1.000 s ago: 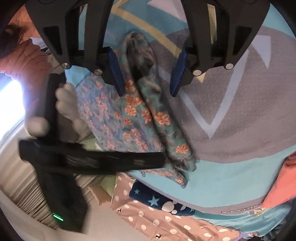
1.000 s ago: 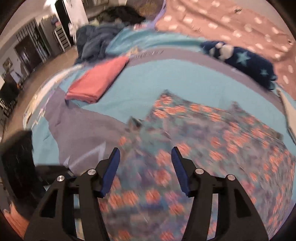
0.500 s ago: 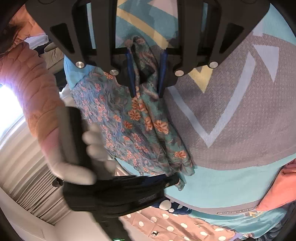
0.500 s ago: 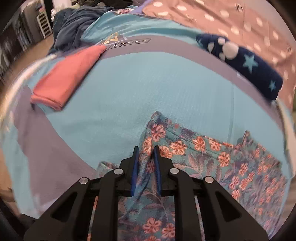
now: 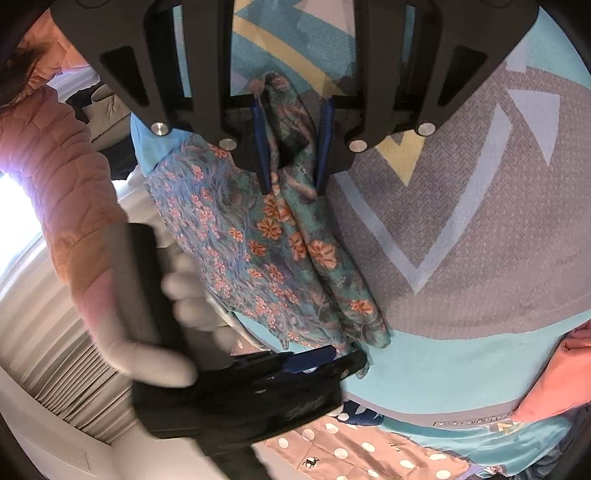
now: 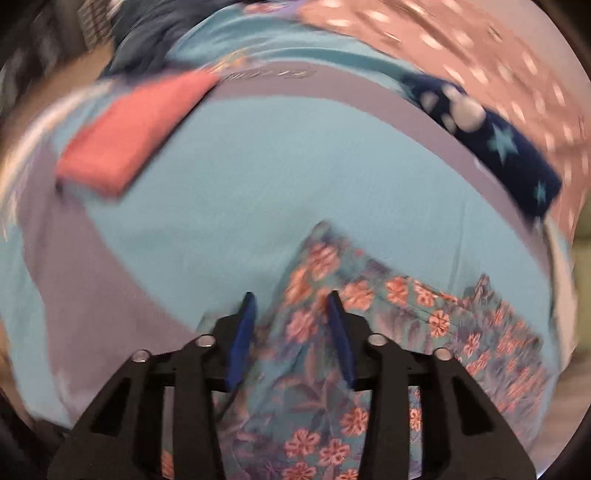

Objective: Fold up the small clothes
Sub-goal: 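Grasp the edge of the floral cloth with both grippers, then lift the held cloth edge with both grippers and fold it over the cloth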

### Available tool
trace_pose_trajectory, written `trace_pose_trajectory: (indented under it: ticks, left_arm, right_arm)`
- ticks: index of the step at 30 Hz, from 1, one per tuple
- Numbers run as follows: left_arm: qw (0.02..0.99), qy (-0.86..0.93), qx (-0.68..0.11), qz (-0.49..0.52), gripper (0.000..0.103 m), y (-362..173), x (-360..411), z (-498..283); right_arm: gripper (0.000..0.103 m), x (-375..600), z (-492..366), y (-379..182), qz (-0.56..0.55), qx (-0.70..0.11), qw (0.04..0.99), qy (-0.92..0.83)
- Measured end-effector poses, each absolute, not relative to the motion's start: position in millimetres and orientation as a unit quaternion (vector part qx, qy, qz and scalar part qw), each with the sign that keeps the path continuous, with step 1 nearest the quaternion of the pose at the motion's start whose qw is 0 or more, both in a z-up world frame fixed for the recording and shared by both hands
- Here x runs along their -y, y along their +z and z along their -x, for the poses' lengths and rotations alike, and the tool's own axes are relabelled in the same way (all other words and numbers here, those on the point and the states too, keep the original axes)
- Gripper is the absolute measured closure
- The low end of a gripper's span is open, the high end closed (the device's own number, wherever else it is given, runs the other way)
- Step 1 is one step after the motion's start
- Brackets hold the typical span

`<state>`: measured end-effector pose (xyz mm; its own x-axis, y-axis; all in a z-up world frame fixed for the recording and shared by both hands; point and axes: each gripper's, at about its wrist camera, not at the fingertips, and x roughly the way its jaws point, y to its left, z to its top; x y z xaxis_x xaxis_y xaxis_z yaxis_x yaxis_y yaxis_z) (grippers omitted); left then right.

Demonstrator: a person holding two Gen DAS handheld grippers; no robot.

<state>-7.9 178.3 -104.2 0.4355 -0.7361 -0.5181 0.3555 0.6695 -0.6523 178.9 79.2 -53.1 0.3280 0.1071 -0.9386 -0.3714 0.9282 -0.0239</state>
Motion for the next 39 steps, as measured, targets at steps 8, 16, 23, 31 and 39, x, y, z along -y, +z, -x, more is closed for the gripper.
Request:
trace_pose_trajectory:
  ticks: [8, 16, 23, 31, 39]
  left_arm:
    - [0.814, -0.335, -0.414, 0.230, 0.079, -105, -180, 5]
    - [0.812, -0.336, -0.398, 0.264, 0.092, -88, -187, 14]
    - [0.813, -0.314, -0.425, 0.244, 0.088, -102, -186, 16]
    - [0.830, -0.292, -0.391, 0.270, 0.061, -86, -219, 3]
    - [0.793, -0.328, -0.422, 0.292, 0.045, -92, -208, -56]
  right_arm:
    - [0.039, -117, -145, -67, 0.202, -0.600, 0.757, 0.159]
    - [0.103, -104, -170, -53, 0.121, -0.561, 0.807, 0.139]
    - [0.101, -88, -161, -20, 0.064, -0.463, 0.852, 0.234]
    - [0.068, -5, -61, 2, 0.093, -0.401, 0.869, 0.274]
    - [0.049, -11, 85, -45, 0.330, -0.281, 0.854, 0.288]
